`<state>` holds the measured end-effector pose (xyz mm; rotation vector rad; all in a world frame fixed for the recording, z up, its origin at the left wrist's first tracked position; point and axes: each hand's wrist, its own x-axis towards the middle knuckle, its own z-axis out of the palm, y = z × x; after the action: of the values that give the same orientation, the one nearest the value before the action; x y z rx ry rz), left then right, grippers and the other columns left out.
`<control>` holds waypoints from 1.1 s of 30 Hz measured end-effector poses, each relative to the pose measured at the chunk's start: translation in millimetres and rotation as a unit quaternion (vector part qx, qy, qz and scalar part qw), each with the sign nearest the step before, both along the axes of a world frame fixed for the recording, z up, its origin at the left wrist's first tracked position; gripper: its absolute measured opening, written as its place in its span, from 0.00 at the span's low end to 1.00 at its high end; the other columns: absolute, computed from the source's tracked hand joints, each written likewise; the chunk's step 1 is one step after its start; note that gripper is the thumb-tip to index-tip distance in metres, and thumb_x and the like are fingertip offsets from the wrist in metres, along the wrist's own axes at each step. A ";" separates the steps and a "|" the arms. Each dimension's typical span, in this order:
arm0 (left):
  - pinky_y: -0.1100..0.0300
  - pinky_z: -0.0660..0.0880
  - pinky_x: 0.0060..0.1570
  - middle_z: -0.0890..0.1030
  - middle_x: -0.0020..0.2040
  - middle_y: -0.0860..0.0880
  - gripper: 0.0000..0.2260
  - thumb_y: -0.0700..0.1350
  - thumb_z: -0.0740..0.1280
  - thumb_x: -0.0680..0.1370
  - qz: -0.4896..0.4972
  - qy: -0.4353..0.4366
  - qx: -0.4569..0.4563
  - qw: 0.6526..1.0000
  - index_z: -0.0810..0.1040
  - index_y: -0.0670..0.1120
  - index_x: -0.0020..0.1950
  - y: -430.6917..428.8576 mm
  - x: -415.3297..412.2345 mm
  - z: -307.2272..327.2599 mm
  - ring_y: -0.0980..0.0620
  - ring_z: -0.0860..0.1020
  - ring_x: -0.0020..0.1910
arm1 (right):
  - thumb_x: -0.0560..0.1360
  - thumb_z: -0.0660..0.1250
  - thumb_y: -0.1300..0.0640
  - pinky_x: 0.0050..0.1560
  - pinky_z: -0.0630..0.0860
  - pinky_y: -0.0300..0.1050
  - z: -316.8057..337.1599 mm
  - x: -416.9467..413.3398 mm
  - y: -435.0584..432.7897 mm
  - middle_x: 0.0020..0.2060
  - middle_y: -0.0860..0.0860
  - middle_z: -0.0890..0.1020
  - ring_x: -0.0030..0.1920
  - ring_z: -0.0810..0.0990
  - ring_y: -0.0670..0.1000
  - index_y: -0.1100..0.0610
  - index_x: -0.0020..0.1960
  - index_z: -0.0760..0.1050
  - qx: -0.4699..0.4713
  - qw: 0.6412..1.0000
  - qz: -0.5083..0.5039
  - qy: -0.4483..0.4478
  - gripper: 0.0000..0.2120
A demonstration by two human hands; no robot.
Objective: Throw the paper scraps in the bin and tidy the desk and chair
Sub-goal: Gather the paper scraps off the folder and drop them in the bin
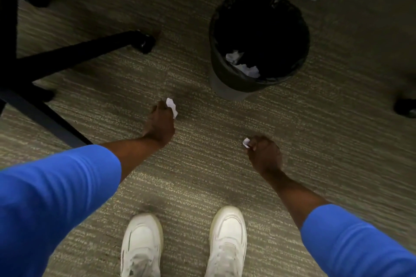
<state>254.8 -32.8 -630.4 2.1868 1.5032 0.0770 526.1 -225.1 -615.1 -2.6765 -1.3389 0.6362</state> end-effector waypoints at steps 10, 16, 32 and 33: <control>0.43 0.78 0.60 0.77 0.63 0.35 0.18 0.41 0.73 0.78 0.008 0.007 -0.026 1.000 0.76 0.37 0.66 2.7 0.8 27.1 0.35 0.77 0.62 | 0.80 0.71 0.45 0.41 0.79 0.51 17.0 -4.9 4.5 0.42 0.57 0.86 0.43 0.86 0.64 0.54 0.43 0.81 0.060 0.998 -0.008 0.011 0.13; 0.42 0.78 0.60 0.77 0.60 0.36 0.24 0.53 0.79 0.73 0.029 0.031 -0.050 0.998 0.78 0.38 0.59 14.2 19.5 11.2 0.35 0.77 0.60 | 0.78 0.74 0.48 0.41 0.75 0.48 -0.3 -0.3 16.3 0.43 0.56 0.86 0.43 0.85 0.64 0.52 0.47 0.84 0.066 0.998 -0.004 0.004 0.08; 0.53 0.82 0.46 0.86 0.46 0.42 0.06 0.42 0.73 0.80 0.037 -0.075 -0.033 0.996 0.89 0.47 0.44 -30.8 25.5 107.6 0.43 0.85 0.42 | 0.74 0.76 0.59 0.41 0.70 0.36 105.6 -19.4 5.5 0.47 0.46 0.90 0.43 0.88 0.51 0.51 0.43 0.85 0.129 0.989 -0.040 0.067 0.04; 0.54 0.81 0.45 0.85 0.45 0.44 0.08 0.44 0.73 0.81 0.042 -0.083 -0.031 0.995 0.88 0.48 0.43 -34.1 27.9 121.6 0.44 0.85 0.41 | 0.76 0.75 0.57 0.40 0.69 0.35 119.6 -21.3 8.2 0.47 0.46 0.89 0.43 0.87 0.49 0.50 0.43 0.85 0.126 0.988 -0.054 0.076 0.04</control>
<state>282.7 -66.9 -508.7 2.0161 1.4846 0.2309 504.8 -217.0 -495.5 -2.4276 -1.1424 0.6011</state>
